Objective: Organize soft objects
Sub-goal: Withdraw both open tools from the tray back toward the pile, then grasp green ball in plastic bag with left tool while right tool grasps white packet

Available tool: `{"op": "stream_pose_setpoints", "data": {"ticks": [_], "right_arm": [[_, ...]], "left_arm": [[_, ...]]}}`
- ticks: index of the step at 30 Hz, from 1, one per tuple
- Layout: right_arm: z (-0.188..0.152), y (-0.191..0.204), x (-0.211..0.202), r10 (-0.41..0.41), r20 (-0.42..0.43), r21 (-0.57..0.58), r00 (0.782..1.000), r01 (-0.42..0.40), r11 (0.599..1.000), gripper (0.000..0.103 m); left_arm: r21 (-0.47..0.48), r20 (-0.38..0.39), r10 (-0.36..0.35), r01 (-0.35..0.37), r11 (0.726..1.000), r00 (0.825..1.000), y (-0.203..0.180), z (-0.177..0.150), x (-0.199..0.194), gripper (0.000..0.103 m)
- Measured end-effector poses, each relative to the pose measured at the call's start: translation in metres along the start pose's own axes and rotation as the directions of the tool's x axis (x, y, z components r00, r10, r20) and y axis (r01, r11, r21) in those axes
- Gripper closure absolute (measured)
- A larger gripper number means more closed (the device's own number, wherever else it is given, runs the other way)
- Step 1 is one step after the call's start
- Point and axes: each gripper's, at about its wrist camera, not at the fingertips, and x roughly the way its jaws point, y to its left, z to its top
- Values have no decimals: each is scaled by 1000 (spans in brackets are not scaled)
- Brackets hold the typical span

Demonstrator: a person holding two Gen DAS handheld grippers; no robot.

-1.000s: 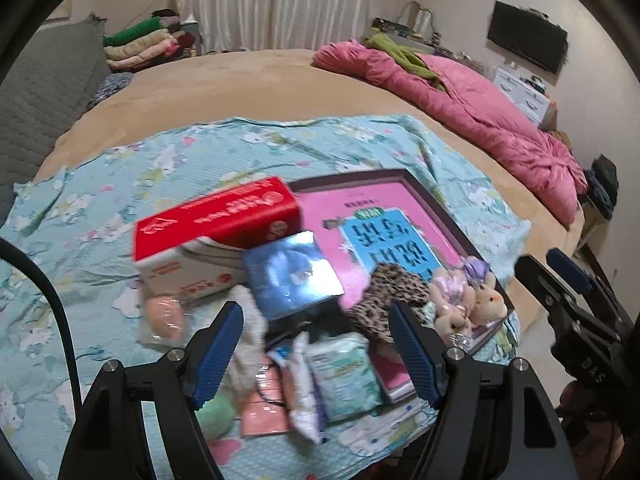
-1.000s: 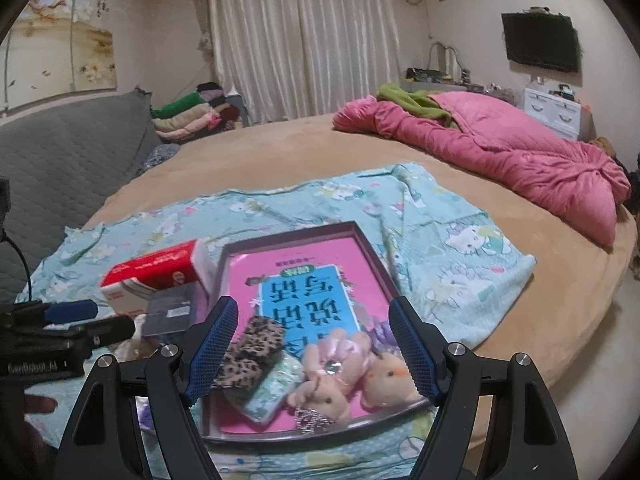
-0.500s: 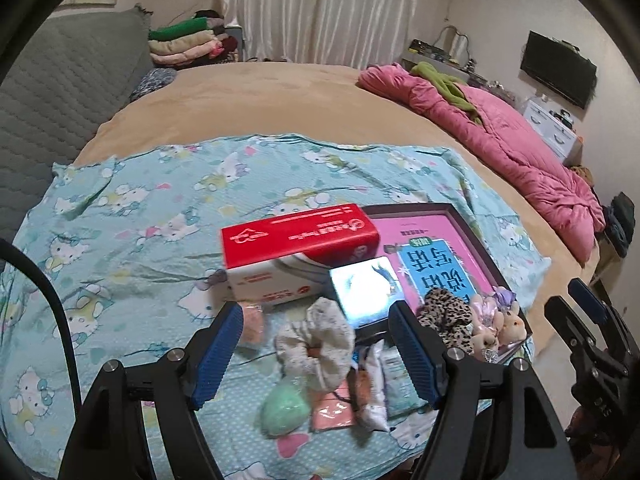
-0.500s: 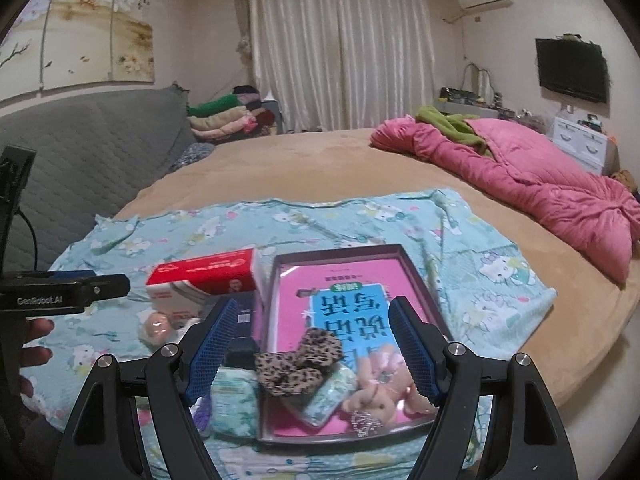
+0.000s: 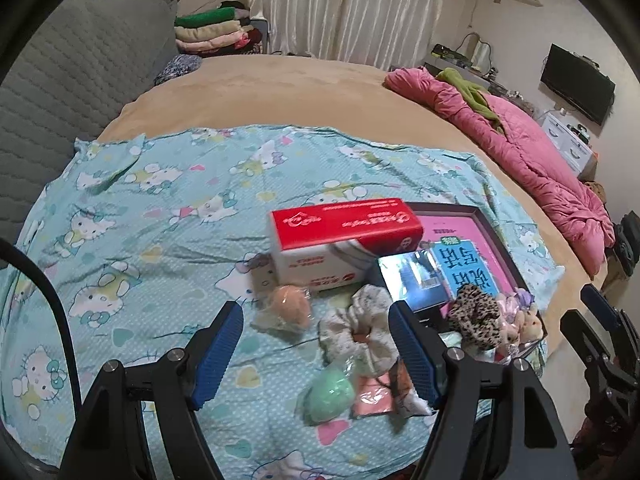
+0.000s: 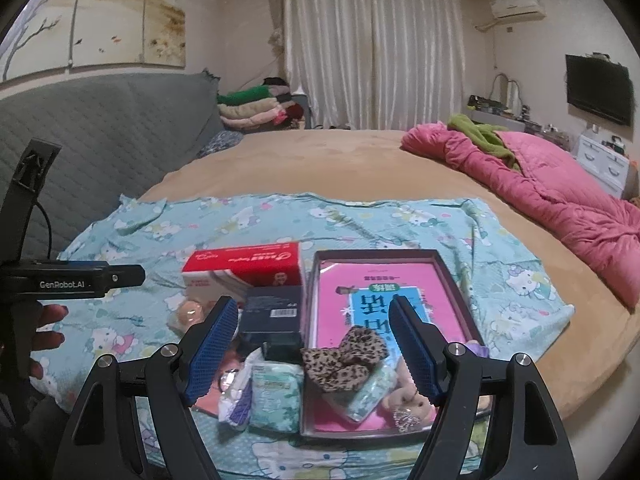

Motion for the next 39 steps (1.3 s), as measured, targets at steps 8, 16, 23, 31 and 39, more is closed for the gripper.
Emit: {"op": "stream_pose_setpoints", "data": {"ticks": [8,16,23,31,39], "right_arm": [[-10,18,10,43,-64,-16,997,-44,999,24],[-38,33,32,65,-201,6,977,-65,998,24],[-64,49,53,97,-299,-2,949,-102,995,24],[-77,55,70,104,-335,-1,936,-111,994,31],[-83,61,82,114,-363,-15,925,-129,992,50]], "left_arm": [[-5,-20,7,-7,1000,1000,12,-13,5,28],[3,-50,2,-2,1000,999,21,-27,16,28],[-12,-109,-25,23,1000,994,29,-45,37,28],[-1,-153,-25,25,1000,988,29,-59,55,28],[39,-181,-31,38,998,983,20,-68,67,28]]}}
